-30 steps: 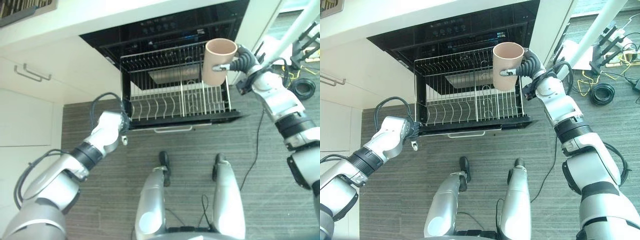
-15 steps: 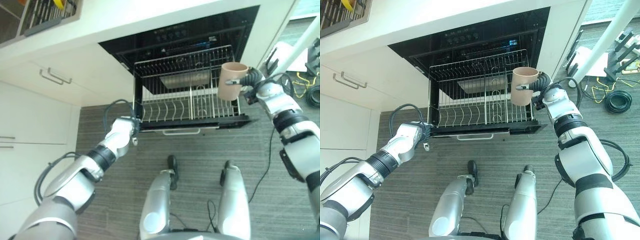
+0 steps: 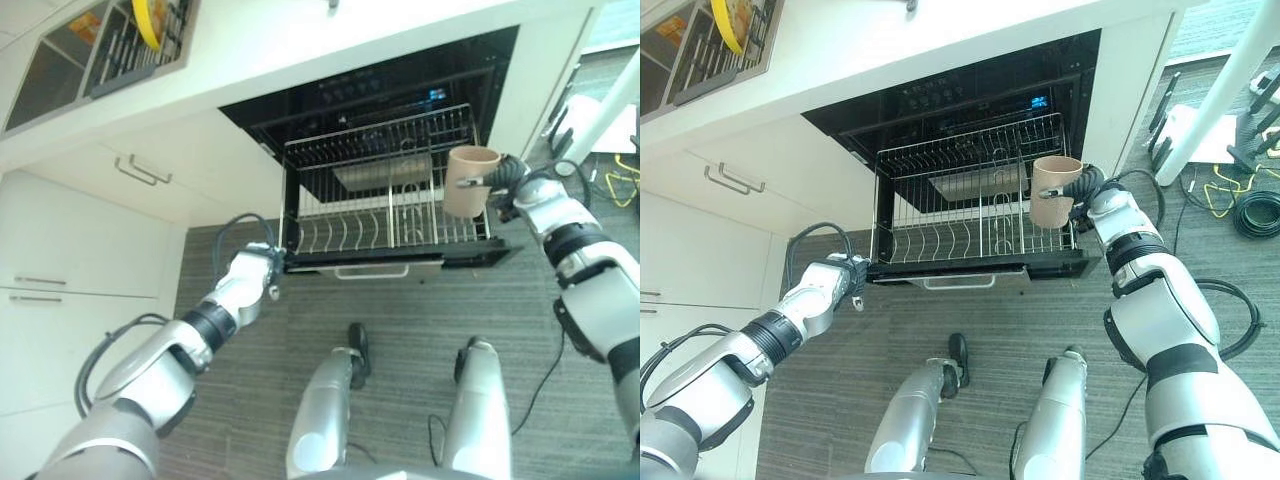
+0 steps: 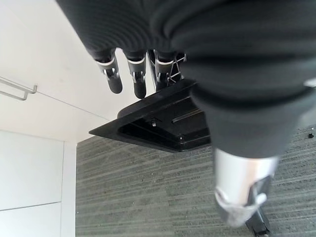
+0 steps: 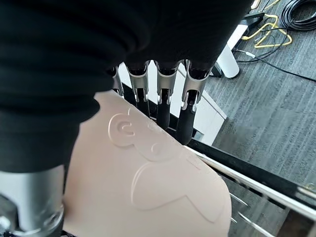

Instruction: Place the dishes in the dishwasher.

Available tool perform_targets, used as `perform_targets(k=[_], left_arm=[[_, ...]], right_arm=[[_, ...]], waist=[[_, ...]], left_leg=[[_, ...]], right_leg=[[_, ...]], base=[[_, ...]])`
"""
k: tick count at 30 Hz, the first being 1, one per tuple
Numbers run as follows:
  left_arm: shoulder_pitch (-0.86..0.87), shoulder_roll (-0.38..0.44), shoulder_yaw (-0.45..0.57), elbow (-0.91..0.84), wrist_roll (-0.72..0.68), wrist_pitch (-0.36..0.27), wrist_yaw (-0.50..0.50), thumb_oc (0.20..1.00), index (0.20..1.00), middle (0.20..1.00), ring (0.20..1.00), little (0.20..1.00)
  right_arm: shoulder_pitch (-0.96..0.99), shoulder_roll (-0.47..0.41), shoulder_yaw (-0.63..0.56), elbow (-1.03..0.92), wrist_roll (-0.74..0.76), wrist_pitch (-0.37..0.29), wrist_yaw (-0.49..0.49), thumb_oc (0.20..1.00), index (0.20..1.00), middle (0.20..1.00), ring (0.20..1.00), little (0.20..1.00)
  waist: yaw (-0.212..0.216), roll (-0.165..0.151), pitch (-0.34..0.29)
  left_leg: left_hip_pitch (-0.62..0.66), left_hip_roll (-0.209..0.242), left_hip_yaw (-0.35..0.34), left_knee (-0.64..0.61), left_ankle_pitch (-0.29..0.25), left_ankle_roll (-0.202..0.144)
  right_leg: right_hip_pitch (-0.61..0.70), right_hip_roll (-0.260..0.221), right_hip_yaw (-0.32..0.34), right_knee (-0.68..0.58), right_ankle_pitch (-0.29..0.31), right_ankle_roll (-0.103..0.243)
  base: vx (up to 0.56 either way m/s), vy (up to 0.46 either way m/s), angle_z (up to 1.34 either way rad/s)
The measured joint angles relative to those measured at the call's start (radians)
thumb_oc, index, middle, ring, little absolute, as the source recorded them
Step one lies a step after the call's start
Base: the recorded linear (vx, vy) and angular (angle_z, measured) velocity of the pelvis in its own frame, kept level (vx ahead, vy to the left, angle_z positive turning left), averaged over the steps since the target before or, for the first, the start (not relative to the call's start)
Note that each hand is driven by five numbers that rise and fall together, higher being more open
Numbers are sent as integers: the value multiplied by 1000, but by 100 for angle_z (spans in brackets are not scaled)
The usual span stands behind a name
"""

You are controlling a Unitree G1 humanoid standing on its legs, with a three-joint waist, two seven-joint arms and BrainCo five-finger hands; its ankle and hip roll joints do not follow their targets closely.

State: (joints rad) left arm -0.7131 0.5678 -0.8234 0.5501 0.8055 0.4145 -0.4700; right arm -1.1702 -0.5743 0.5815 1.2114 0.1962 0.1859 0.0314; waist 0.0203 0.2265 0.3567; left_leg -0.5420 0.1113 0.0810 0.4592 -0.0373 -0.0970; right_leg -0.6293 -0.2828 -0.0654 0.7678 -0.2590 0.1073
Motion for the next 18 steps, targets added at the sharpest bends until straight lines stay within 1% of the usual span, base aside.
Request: perform_targets(k=[1, 2, 3, 4, 5, 8, 10, 12, 18], left_arm=[[0, 2, 1, 0, 0, 0, 7, 1000, 1000, 1000, 1000, 1000], [0, 4, 1, 0, 0, 0, 9, 1000, 1000, 1000, 1000, 1000], [0, 5, 1, 0, 0, 0, 10, 1000, 1000, 1000, 1000, 1000], [0, 6, 1, 0, 0, 0, 11, 1000, 1000, 1000, 1000, 1000], [1, 6, 1, 1, 0, 0, 11, 1000, 1000, 1000, 1000, 1000], [3, 8, 1, 2, 0, 0, 11, 1000, 1000, 1000, 1000, 1000], [4, 15, 1, 2, 0, 0, 11, 1000, 1000, 1000, 1000, 1000], [6, 18, 1, 2, 0, 0, 11, 1000, 1000, 1000, 1000, 1000], [6, 21, 1, 2, 0, -1, 23, 1000, 1000, 1000, 1000, 1000]], right_arm=[[0, 2, 0, 0, -1, 0, -2, 200, 200, 200, 200, 200], [0, 3, 0, 1, -1, 1, -2, 250, 250, 250, 250, 250], [0, 5, 0, 1, 0, 1, -2, 423, 423, 423, 423, 423], [0, 8, 0, 3, 0, 3, -4, 780, 780, 780, 780, 780], [0, 13, 0, 7, 0, 4, -4, 1000, 1000, 1000, 1000, 1000], [0, 15, 0, 19, 1, 5, -8, 1000, 1000, 1000, 1000, 1000], [0, 15, -2, 36, 3, 7, -19, 1000, 1000, 1000, 1000, 1000], [0, 14, -3, 37, 4, 19, -26, 1000, 1000, 1000, 1000, 1000], [0, 14, -4, 37, 26, 23, -52, 1000, 1000, 1000, 1000, 1000]], waist=[[2, 0, 0], [1, 0, 0], [1, 0, 0], [2, -2, 0], [2, -4, 0], [3, -11, -1], [3, -22, -5], [3, -29, -8], [2, -33, -9]], left_leg=[[-6, 1, -1, 4, 0, 0], [-13, 3, -3, 13, 0, 0], [-16, 5, -5, 16, -1, -2], [-17, 6, -6, 17, -1, -2], [-17, 7, -7, 18, -1, -2], [-19, 9, -8, 19, -1, -2], [-24, 10, -8, 22, -2, -2], [-29, 11, -9, 29, -2, -2], [-33, 12, -11, 36, -6, -3]], right_leg=[[-6, 1, 0, 3, 0, 0], [-10, 3, 0, 7, 0, 0], [-12, 5, -1, 9, 0, -1], [-12, 8, -1, 9, 0, -1], [-12, 9, -1, 9, 0, -1], [-14, 11, -1, 12, 0, -1], [-20, 13, 0, 15, 0, -1], [-22, 14, 0, 16, 0, -2], [-25, 14, 1, 18, 0, -2]], base=[[0, 0, 0], [0, 0, 0], [30, 1, 0], [0, 0, 0], [0, 0, 0], [0, 0, 0], [0, 0, 0], [0, 0, 0], [0, 0, 0]])
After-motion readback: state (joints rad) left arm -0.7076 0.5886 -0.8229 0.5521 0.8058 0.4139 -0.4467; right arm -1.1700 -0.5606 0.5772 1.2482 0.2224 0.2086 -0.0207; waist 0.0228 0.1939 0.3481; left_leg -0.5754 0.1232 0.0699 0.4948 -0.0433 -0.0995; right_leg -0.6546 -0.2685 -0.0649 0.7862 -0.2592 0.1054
